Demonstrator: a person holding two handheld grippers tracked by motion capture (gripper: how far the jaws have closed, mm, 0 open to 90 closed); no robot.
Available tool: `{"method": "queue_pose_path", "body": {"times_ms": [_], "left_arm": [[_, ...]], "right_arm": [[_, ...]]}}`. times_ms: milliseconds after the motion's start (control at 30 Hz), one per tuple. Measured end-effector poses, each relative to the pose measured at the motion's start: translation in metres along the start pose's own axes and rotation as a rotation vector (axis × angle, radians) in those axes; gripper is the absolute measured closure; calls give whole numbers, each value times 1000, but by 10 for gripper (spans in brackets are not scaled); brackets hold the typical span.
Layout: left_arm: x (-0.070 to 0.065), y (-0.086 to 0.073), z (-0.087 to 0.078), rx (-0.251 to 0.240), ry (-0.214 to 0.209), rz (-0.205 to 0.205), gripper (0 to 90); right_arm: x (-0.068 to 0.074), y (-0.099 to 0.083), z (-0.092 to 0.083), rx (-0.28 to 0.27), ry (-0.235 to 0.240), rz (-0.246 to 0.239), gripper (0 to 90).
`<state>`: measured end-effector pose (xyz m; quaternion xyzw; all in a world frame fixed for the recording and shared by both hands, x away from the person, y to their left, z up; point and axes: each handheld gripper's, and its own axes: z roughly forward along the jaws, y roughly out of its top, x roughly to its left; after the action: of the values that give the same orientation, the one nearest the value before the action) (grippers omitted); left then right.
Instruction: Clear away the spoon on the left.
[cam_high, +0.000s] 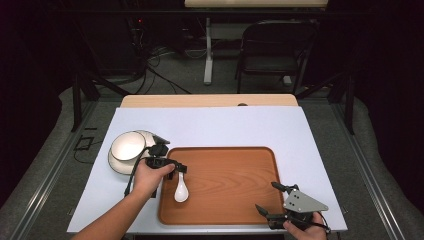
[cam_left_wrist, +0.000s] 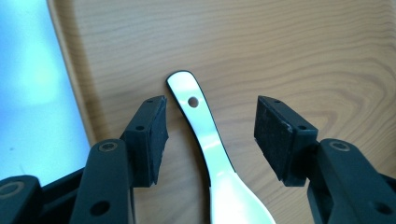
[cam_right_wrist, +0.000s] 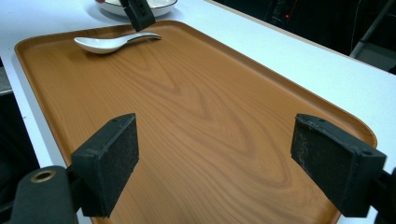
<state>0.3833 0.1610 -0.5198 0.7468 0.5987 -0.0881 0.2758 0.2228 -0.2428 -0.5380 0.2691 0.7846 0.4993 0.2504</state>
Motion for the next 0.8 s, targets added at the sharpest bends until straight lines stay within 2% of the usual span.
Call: {"method": "queue_pose_path", "body": {"times_ms": [333, 567, 800], "left_arm": [[-1, 3, -12, -27, 25, 19, 443], [-1, 5, -27, -53, 62, 48, 443], [5, 0, -42, -81, 66, 40, 444]], "right_arm": [[0, 0, 0, 0, -1, -1, 149], [0, 0, 0, 0, -1, 0, 149], [0, 0, 1, 0, -1, -1, 148]]}}
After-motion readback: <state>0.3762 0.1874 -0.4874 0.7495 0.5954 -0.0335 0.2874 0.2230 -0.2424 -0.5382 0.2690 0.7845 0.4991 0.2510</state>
